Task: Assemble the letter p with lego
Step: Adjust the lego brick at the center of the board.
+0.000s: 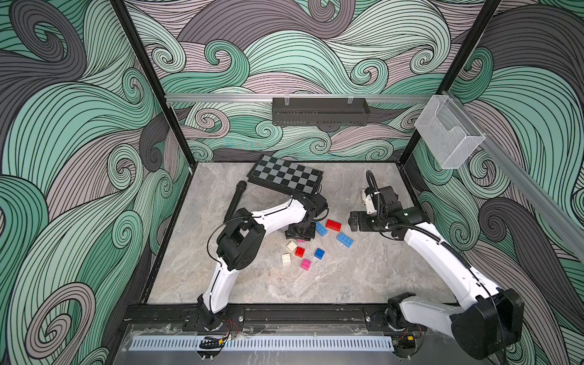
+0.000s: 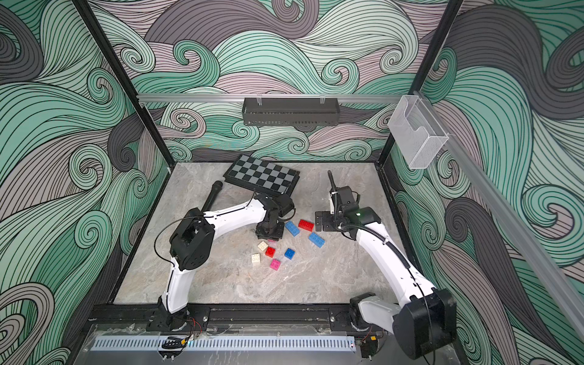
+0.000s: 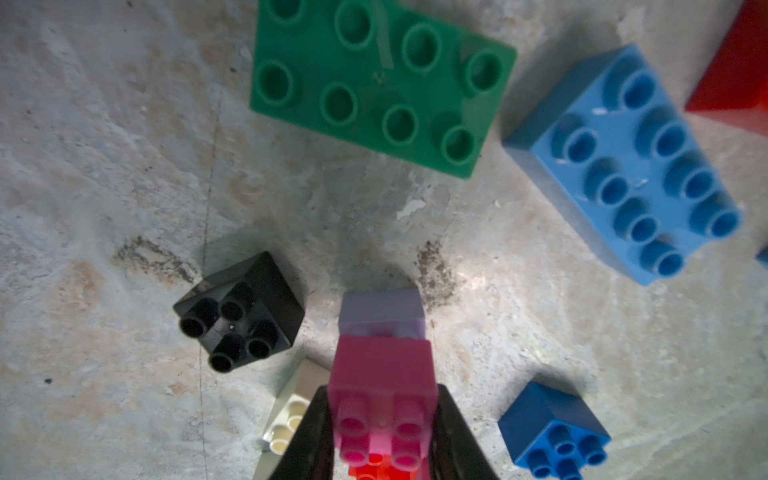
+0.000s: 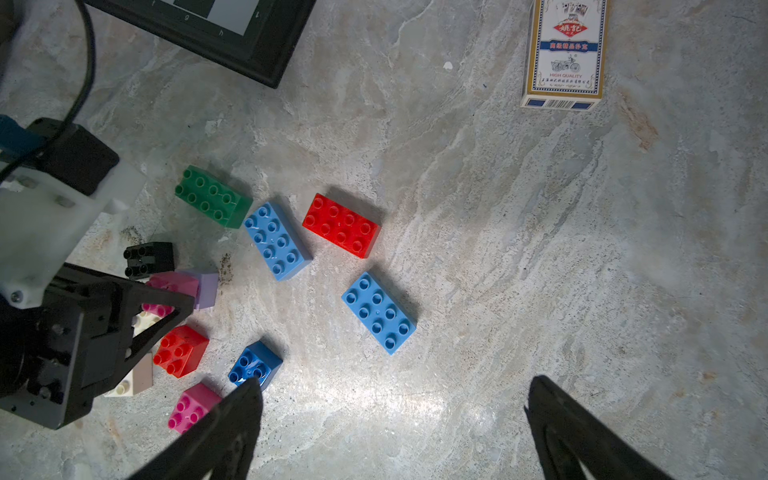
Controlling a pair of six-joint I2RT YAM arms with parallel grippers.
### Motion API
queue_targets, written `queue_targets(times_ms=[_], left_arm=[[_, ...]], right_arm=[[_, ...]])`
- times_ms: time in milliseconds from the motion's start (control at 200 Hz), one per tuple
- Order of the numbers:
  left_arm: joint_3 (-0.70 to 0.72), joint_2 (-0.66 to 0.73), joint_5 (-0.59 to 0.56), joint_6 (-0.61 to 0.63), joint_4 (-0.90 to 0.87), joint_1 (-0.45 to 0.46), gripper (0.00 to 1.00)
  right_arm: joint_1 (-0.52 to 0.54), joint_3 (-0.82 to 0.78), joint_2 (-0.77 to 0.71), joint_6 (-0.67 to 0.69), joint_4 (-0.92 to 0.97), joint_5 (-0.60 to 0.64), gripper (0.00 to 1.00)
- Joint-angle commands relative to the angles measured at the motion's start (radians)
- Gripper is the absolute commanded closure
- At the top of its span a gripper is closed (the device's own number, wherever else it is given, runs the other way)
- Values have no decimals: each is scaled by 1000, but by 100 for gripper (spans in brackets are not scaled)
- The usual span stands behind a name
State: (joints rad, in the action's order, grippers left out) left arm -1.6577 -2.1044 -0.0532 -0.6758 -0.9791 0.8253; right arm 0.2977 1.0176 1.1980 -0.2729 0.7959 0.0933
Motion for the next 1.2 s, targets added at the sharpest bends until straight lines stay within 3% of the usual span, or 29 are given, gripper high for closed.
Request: queue_targets(times_ms=[0,1196], left_arm=[[9,10,4,-21,22,-17,84],[-29,46,10,-59,-9,-32,84]], right_arm=[[4,-11,9,-3,-3,-19,1],[9,-13,15,0,-4,-33,1]])
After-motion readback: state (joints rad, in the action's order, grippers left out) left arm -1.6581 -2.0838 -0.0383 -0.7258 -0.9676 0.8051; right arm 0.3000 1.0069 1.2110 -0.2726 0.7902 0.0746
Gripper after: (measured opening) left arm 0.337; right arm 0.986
